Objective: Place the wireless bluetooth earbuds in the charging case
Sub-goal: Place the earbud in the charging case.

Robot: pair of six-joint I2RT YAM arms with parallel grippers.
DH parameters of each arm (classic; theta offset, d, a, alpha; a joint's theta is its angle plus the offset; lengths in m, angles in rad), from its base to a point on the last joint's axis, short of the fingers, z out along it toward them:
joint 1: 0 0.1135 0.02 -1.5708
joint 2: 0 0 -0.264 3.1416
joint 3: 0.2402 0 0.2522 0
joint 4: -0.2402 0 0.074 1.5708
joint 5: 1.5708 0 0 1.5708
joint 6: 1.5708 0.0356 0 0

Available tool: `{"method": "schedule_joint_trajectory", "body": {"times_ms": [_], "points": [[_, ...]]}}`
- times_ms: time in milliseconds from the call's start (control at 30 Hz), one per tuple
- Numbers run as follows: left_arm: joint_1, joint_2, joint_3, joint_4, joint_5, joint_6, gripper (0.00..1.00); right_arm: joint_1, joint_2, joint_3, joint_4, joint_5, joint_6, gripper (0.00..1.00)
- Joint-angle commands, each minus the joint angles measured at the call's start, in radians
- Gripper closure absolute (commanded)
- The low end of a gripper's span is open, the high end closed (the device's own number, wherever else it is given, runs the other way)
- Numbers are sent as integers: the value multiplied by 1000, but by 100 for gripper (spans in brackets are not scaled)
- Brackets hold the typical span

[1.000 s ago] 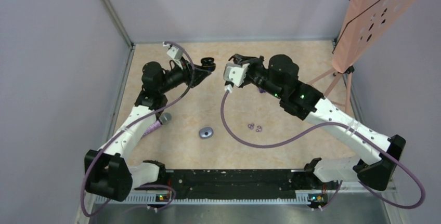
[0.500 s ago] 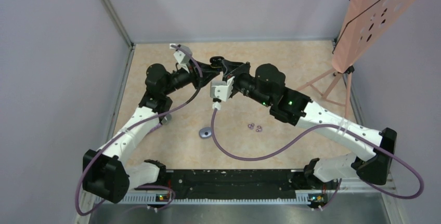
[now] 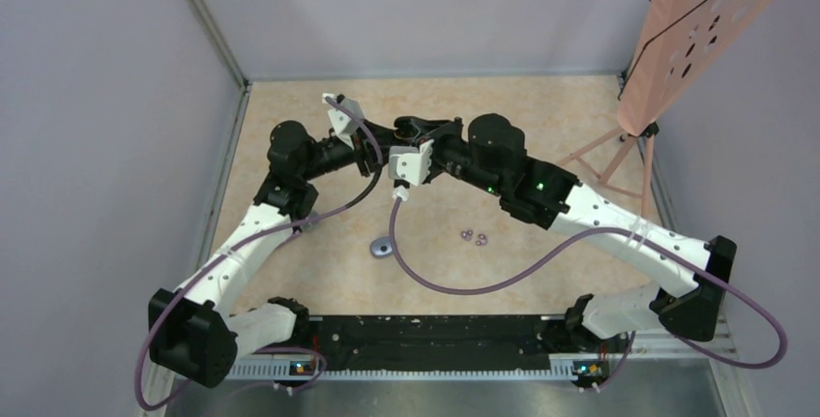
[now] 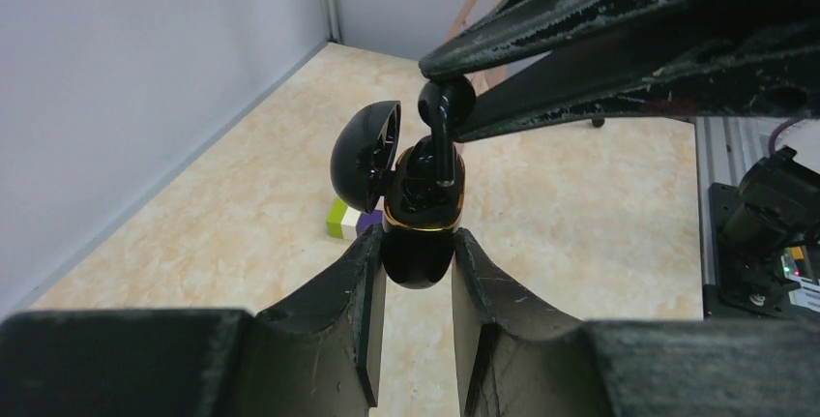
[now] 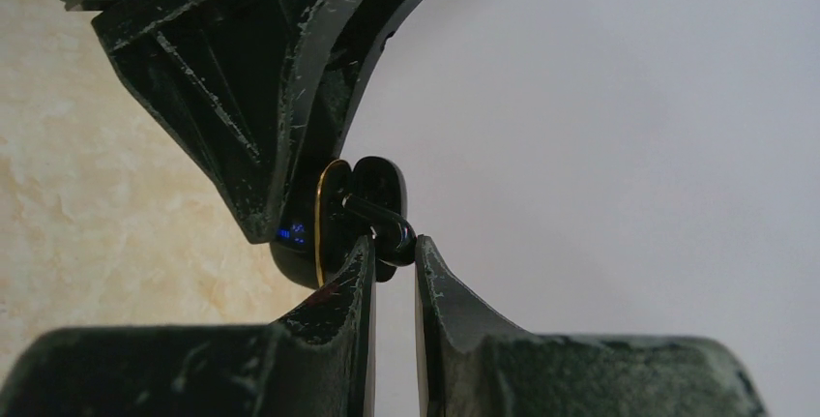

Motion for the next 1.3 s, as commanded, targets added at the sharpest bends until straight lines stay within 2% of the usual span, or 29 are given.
{"method": "schedule_joint_trajectory", "body": {"times_ms": [0,733,1267], "points": [[-7,-26,27,8,73,21,100,9,-2,69,2,-3,35,100],[-8,-30,40,27,107,-9,100,8,27,81,-67,-37,-5,100],[-7,-25,38,37,75,-11,100,10,36,81,-113,-87,-24,100]]}}
